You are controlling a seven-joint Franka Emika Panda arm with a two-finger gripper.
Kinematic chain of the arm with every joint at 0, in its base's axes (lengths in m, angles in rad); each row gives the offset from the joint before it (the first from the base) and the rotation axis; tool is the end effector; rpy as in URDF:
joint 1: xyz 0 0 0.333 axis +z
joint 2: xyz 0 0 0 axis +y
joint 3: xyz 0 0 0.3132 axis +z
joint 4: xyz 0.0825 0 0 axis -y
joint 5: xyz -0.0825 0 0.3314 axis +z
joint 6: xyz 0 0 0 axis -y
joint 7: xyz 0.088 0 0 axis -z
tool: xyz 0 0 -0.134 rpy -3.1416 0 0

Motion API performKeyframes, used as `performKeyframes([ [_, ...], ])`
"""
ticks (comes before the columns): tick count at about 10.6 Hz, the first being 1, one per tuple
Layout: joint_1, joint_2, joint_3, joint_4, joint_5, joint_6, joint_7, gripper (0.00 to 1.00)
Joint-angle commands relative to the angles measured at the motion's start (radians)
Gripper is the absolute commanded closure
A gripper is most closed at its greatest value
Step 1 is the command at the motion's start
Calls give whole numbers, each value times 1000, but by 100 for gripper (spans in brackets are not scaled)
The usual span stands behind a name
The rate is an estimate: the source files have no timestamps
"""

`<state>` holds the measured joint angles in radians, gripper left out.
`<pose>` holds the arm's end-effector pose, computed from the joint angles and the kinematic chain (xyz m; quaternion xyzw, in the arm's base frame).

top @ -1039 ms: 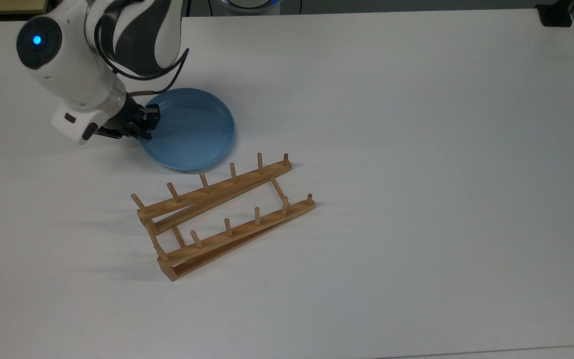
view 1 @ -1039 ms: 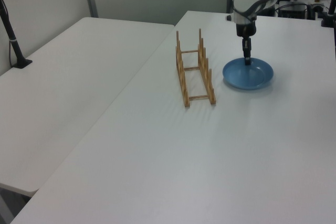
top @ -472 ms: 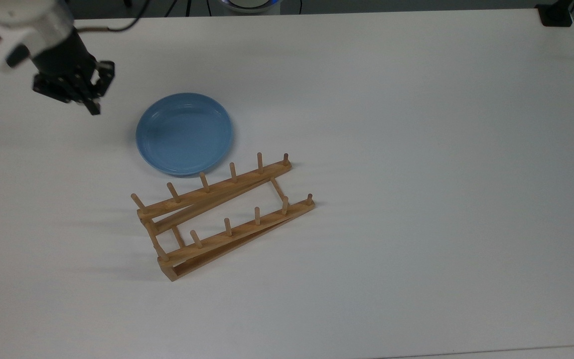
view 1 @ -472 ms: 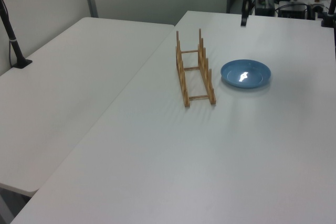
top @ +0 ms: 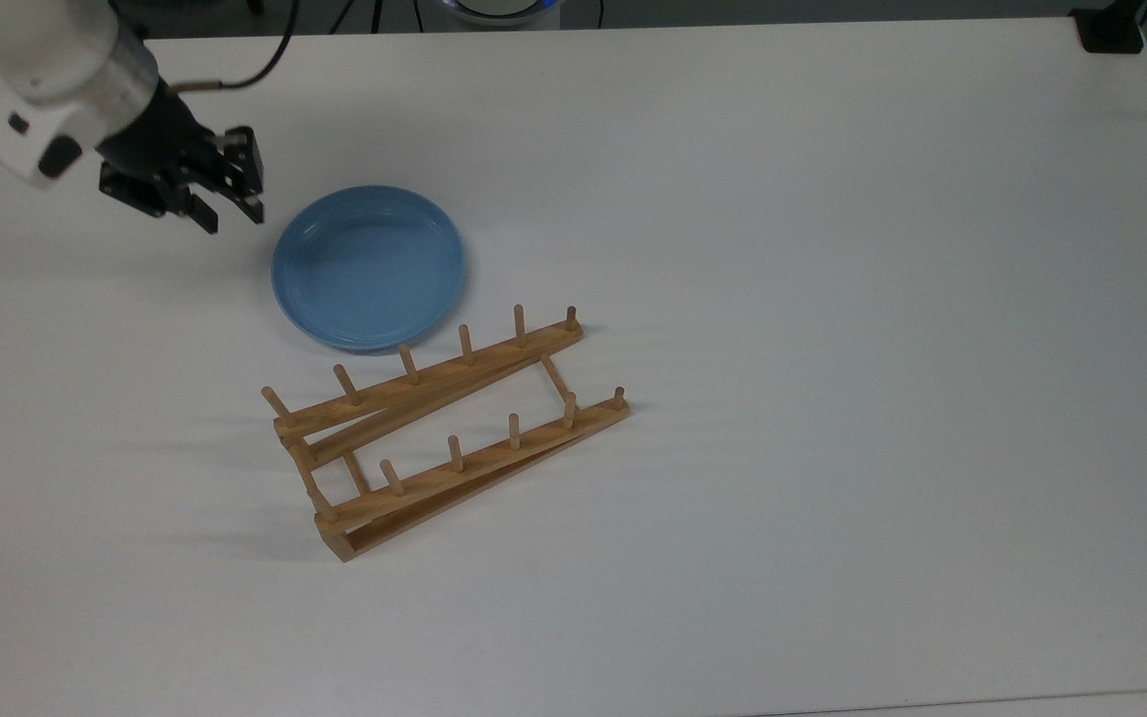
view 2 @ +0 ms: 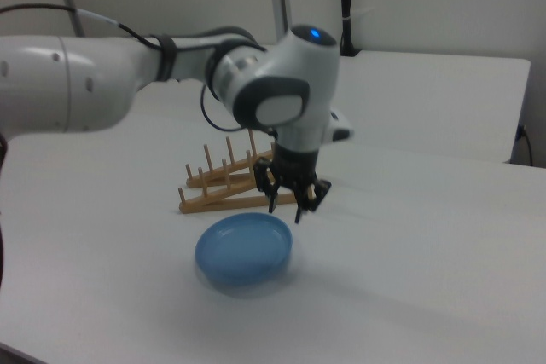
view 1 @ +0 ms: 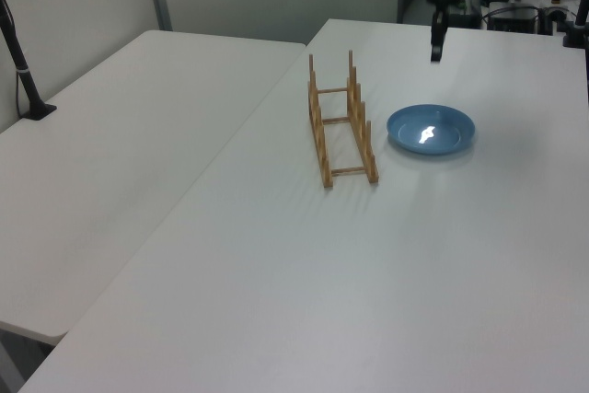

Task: Place plate in plate rack

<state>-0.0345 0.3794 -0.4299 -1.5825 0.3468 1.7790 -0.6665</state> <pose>0.5587 -0.2043 0.4136 -0.9917 -0.0600 0.0133 0.1128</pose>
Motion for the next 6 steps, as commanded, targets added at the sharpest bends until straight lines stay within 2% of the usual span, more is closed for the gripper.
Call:
performKeyframes([
  [1,-24,65,-24,-13,145,10,1,22],
  [4,-25,142,-24,-10,170,16,-22,34],
  [6,-25,153,-24,-7,172,17,-41,49],
])
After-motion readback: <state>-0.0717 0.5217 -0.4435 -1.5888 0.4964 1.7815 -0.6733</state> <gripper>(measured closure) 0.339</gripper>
